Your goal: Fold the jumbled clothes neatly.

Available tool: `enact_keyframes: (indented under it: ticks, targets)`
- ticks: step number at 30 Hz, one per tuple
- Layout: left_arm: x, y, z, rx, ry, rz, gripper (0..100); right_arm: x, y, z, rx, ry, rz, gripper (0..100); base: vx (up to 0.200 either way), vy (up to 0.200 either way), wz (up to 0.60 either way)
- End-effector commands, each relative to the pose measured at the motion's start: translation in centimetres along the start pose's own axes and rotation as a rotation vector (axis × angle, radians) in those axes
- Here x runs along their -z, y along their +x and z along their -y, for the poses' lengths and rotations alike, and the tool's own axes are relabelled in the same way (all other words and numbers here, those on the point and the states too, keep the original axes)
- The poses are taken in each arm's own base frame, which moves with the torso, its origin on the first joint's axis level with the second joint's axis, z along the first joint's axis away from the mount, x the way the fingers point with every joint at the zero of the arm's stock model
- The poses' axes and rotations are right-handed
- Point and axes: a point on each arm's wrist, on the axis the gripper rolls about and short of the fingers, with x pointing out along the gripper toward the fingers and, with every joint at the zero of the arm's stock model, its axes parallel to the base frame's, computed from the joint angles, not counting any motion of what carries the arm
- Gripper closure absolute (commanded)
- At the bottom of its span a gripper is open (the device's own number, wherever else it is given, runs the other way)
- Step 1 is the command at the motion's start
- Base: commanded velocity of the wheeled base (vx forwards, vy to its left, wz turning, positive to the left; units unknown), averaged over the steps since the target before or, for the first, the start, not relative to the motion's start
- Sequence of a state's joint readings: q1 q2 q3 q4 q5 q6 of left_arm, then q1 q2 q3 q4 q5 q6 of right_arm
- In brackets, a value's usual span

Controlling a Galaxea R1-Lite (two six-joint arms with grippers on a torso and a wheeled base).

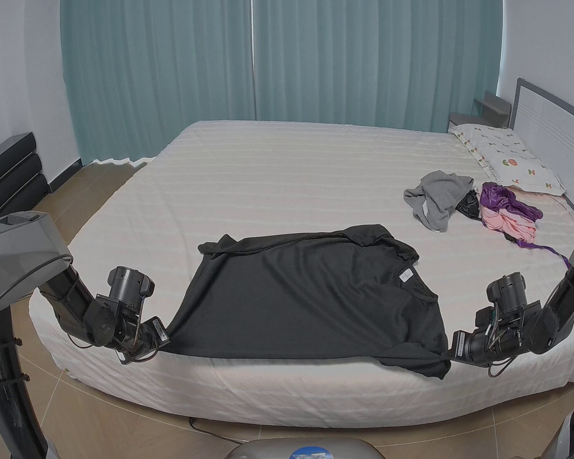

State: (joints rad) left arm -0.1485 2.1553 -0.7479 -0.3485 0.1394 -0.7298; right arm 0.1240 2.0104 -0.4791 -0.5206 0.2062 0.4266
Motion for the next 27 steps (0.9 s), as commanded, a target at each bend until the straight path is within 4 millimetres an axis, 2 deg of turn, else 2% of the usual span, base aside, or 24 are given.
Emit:
enact_keyframes:
  ticks: [1,7,13,22,23,27]
  targets:
    - [-0.1,-1.0,0.0,0.005,0.013,0.003,100,-1.1,-1.4,0.3,-0.006,0.018,0.055,100,0.000,0.000,0.00]
    - [-0.3,-2.3,0.0,0.010,0.016,0.011,100,-0.2,-1.6,0.5,0.014,0.009,0.006,100,0.000,0.000,0.00]
    - [0.6,-3.1,-0.9,-0.016,0.107,-0.022,100,2.5,-0.7,1.5,0.065,-0.122,-0.103,100,0.000,0.000,0.00]
    - [2.1,-2.4,-0.7,-0.035,0.158,-0.068,100,2.2,1.7,1.7,0.086,-0.161,-0.120,100,0.000,0.000,0.00]
    - [2.3,-2.0,-0.8,-0.044,0.160,-0.080,100,2.0,2.5,1.8,0.091,-0.163,-0.118,0,0.000,0.000,0.00]
    - [2.5,-1.5,-0.8,-0.054,0.166,-0.093,100,1.6,3.9,1.3,0.083,-0.176,-0.099,0,0.000,0.000,0.00]
